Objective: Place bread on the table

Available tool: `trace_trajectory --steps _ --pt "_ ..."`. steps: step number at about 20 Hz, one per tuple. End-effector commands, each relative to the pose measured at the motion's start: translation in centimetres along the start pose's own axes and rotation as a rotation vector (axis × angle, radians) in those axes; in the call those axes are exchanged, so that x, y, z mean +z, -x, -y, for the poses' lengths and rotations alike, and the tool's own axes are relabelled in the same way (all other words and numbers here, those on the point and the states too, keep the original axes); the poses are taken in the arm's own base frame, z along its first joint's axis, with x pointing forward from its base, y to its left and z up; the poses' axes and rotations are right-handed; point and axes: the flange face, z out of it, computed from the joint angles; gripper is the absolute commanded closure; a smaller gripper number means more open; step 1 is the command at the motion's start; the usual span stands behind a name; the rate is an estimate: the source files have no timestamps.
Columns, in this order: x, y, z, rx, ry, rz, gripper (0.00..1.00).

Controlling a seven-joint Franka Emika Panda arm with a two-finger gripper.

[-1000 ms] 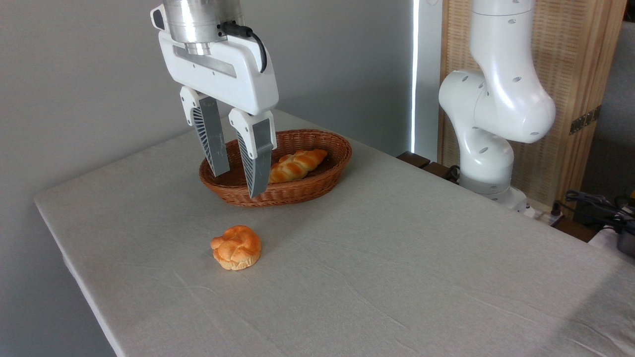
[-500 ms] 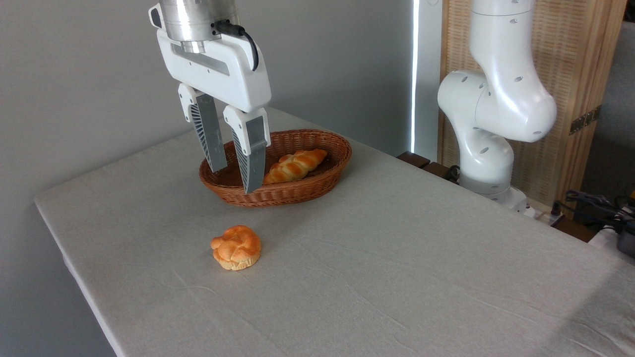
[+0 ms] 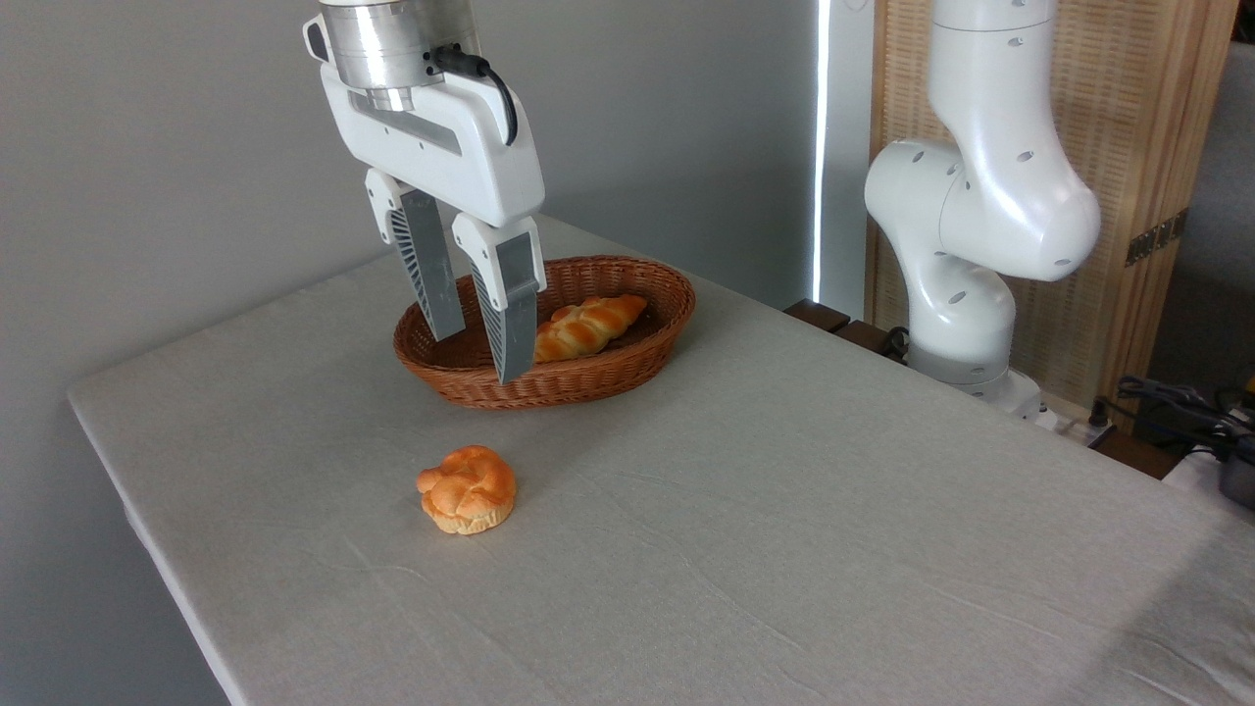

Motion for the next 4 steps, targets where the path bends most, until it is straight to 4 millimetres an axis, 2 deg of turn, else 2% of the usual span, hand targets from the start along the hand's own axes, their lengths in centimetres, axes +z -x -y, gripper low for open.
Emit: trace_trajectory --steps 1,4 --pt "-0.3 0.33 0.06 0.011 0.008 0.015 0.0" --pt "-0.23 0.35 0.08 0.018 0.013 0.012 0.0"
